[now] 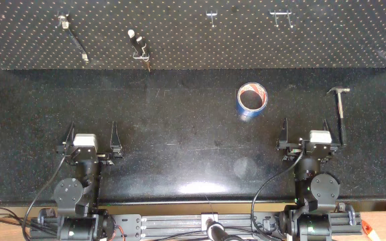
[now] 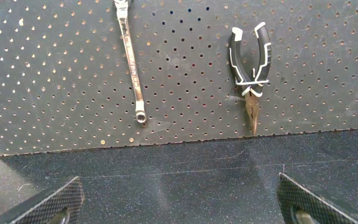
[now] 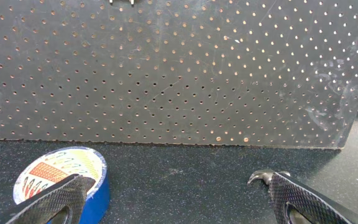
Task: Place Tools Onto Pegboard
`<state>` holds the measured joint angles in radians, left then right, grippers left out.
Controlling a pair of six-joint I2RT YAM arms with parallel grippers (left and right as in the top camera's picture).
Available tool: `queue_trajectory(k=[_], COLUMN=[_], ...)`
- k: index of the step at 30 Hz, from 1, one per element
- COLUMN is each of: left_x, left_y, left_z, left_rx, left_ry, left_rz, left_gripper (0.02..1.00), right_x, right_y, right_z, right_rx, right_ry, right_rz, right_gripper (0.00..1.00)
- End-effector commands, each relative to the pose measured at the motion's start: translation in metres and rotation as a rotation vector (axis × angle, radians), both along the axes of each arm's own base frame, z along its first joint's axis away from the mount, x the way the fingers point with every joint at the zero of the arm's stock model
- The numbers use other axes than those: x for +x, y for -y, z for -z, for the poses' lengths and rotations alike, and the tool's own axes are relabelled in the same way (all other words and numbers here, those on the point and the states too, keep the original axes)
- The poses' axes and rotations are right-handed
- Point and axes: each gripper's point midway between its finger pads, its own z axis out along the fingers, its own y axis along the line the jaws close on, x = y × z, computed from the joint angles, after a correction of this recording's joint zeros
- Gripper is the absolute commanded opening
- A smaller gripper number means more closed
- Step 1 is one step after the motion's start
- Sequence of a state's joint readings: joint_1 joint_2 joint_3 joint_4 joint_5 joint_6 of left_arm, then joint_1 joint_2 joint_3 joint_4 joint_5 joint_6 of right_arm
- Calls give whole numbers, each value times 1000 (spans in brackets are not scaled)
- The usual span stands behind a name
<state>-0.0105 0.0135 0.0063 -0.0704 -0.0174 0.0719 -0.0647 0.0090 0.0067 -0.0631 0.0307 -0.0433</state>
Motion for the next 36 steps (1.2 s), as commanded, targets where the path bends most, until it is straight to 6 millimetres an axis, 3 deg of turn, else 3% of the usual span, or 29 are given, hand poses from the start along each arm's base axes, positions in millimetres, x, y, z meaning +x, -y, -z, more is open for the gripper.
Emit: queue_trajectory(k=[1,2,4,8,11,13,17,22,26,31,36], left_x=[-1,-1,-1,-1,-1,-1,-1,-1,-1,-1,-1], left_y=[4,4,4,4,4,4,4,4,4,4,4], left_z=[0,0,0,0,0,0,0,0,0,0,0], left_rx=[14,14,14,14,14,14,14,14,14,14,14], left_ry=[0,1,0,0,0,0,0,0,0,0,0], left_rz=[22,22,22,22,22,22,22,22,22,22,22], left_gripper=[996,996,996,996,996,993,996,993,996,996,996], right_x=[3,7,13,41,60,66,73,79,82,81,81], right_y=[-4,-7,-12,-26,-41,-48,-60,-66,-88,-125,-146], right_z=[-17,-45,-82,-150,-181,-185,-156,-73,-24,5,29], right_rx=[24,60,102,119,122,123,128,314,325,257,235], right_ry=[55,119,167,123,97,93,-23,-341,-529,-666,-755], right_rz=[-22,-35,-57,-116,-175,-195,-223,-175,-219,-309,-353], right_gripper=[954,954,954,954,954,954,985,976,976,976,976])
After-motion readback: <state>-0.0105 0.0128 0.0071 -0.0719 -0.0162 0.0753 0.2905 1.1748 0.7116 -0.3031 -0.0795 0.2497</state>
